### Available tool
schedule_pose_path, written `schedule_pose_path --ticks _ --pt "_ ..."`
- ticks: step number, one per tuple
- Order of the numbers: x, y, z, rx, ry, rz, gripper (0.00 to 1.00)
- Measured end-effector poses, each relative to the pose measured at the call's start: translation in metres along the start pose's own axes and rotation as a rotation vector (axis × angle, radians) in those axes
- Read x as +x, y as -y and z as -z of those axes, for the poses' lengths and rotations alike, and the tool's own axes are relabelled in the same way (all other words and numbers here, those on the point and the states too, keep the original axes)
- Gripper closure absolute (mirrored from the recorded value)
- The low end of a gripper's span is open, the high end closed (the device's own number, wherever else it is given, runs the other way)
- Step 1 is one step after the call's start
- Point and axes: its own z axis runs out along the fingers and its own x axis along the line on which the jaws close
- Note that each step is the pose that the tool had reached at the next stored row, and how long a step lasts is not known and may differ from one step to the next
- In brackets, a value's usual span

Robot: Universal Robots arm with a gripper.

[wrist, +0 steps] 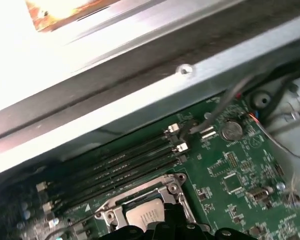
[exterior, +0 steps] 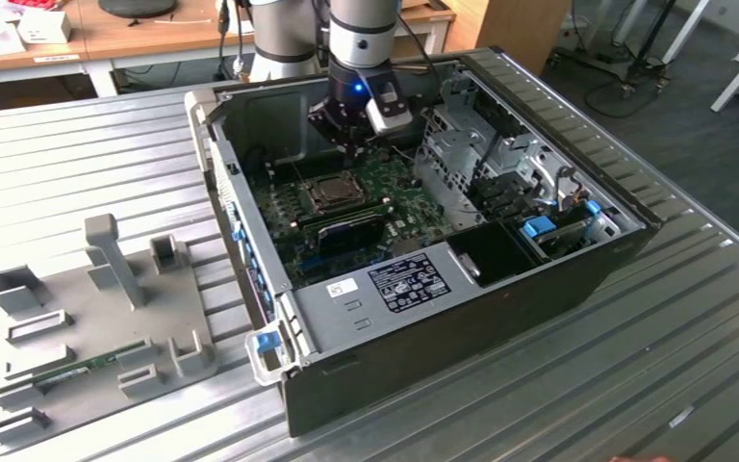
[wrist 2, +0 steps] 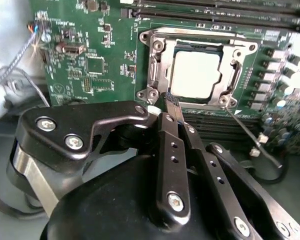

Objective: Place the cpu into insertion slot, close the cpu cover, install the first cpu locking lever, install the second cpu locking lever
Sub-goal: 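Close the cpu cover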

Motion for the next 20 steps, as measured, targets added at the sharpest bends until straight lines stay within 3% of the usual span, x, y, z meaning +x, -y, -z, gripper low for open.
schedule_pose_path --ticks 20 --pt "0.0000 0.0003 -0.0035 -0.0033 -0.0280 0.363 0.90"
